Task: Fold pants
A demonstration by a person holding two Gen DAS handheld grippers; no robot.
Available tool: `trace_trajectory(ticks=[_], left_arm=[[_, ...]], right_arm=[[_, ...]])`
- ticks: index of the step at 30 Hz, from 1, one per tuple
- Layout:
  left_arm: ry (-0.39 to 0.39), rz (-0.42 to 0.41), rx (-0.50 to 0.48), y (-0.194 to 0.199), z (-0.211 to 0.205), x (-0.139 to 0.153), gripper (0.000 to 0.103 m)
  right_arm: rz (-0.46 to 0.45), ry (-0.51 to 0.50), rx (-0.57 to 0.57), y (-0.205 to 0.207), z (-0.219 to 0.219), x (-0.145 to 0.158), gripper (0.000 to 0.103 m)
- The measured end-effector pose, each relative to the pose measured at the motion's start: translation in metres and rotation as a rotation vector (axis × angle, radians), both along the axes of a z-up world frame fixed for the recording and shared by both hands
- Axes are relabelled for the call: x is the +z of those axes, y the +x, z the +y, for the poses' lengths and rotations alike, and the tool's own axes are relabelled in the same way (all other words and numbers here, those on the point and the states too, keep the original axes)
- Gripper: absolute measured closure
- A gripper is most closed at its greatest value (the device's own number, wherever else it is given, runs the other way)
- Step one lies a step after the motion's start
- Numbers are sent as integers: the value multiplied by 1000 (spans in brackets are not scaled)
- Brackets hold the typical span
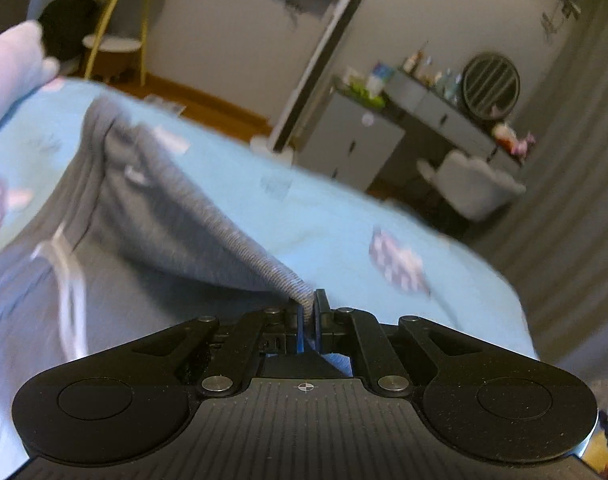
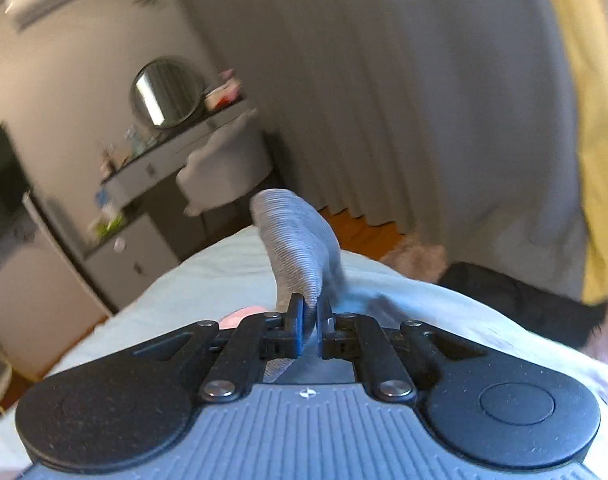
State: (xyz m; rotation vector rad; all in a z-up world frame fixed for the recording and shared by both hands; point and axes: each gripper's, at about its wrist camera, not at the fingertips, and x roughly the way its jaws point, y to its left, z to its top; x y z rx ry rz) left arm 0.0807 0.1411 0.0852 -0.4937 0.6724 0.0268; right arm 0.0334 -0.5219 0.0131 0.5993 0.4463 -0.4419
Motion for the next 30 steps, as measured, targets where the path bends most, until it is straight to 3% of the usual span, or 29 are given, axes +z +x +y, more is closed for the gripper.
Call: trace_trajectory(ticks=[4,7,8,11,13,18,22,25,30], left_arm=[[50,154,-36,-46,-10,-33,94],[93,230,-12,-63,-3,-54,87],[111,230,22,-67,1,-54,82],[93,162,91,-76,15,-45,45],[112,137,123,-73,21,-40,40],[227,163,164,-40,29,-46,30],[116,207,274,-35,61,-56,29],[67,210,319,-35,79,-64,32],[69,194,294,-17,86,-65,27]], right_arm=[[70,1,-62,-36,-10,-22,96],[124,125,-62,-47,-26,-47,91],[141,171,-57,-49,-29,-55,89],[148,277,-32,-50,-30,-73,66],[167,304,-18,-49,-27,-85,58],[139,383,-46,-47,-21,-103,57],[81,467,-50,-49,-22,-105,60],[71,467,-62,-55,-24,-106,78],[34,512,-81,-60,-27,-115,76]])
